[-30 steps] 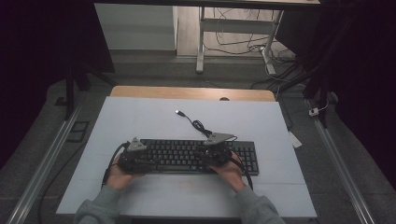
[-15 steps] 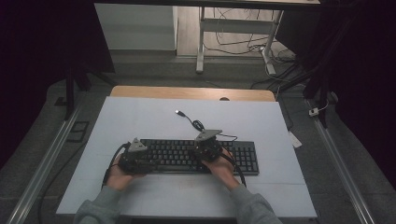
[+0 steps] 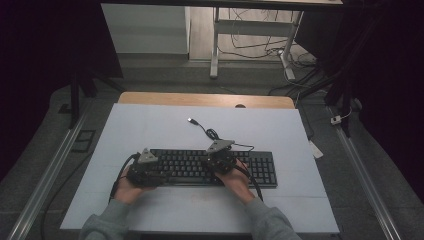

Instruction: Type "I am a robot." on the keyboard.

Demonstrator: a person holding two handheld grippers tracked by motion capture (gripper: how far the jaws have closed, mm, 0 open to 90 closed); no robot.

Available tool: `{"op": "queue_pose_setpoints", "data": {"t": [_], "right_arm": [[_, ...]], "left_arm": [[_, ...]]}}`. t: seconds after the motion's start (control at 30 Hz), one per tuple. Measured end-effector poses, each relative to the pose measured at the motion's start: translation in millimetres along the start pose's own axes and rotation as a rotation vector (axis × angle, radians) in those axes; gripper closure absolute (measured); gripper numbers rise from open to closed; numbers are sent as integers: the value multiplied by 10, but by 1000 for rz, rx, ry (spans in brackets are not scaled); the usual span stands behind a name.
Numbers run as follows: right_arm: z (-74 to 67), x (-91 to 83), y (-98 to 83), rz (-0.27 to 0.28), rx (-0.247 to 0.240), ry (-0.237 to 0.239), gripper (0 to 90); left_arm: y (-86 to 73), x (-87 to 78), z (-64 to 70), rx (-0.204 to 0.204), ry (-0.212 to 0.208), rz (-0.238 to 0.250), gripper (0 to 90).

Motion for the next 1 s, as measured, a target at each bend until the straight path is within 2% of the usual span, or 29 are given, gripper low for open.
{"op": "queue_pose_setpoints", "data": {"t": [0.1, 0.23, 0.43, 0.67, 0.8, 1.0], "right_arm": [[-2, -37, 17, 23, 3, 2, 898], [16, -128, 36, 64, 38, 18, 898], [54, -308, -80, 79, 51, 10, 895], [161, -548, -288, 87, 67, -13, 712], [194, -621, -376, 90, 76, -27, 616], [173, -690, -488, 77, 53, -34, 532]], "left_arm": [[0, -1, -1, 0, 2, 1, 340], [0, -6, -2, -1, 4, 4, 340], [-4, -21, -22, -7, 8, 10, 340], [-2, -14, -26, -7, 11, 9, 341], [-1, -17, -36, -12, 15, 14, 341], [-3, -39, -64, -24, 28, 25, 342]]}}
Point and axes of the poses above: each handheld gripper's, and its own axes: x roughly forward along the jaws, y roughly out of its top, z roughly to its right, the point moved 4 cm from there along x, roughly forward along the jaws, and after that the axes turned 7 degrees about -y, right-handed, at the moved point
